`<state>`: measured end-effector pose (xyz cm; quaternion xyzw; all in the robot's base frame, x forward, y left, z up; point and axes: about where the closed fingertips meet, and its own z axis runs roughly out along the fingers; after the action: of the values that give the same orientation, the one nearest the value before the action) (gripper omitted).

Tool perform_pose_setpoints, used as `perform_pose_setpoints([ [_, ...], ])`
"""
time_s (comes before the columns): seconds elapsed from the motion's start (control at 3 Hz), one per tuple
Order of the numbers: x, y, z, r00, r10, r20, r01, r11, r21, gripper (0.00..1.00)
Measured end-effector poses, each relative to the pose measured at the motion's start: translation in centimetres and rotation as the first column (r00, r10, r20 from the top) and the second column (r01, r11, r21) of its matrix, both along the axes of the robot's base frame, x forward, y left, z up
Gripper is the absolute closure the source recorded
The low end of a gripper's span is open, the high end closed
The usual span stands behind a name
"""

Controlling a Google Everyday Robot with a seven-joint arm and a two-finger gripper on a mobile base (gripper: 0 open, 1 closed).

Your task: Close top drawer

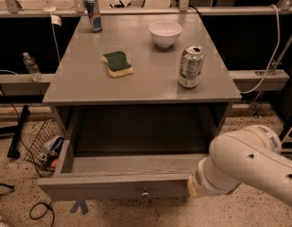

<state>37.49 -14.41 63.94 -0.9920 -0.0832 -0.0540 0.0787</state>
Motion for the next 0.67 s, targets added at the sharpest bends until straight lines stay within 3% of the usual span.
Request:
perform_pose_setpoints([
  [0.33, 2.0, 0.4, 0.2, 0.9937, -0.001, 0.112, 0.001, 1.000, -0.001, 1.00],
  [0.67, 4.5, 0.8, 0.1, 0.9785, -0.020, 0.205, 0.019, 1.000, 0.007, 1.00],
])
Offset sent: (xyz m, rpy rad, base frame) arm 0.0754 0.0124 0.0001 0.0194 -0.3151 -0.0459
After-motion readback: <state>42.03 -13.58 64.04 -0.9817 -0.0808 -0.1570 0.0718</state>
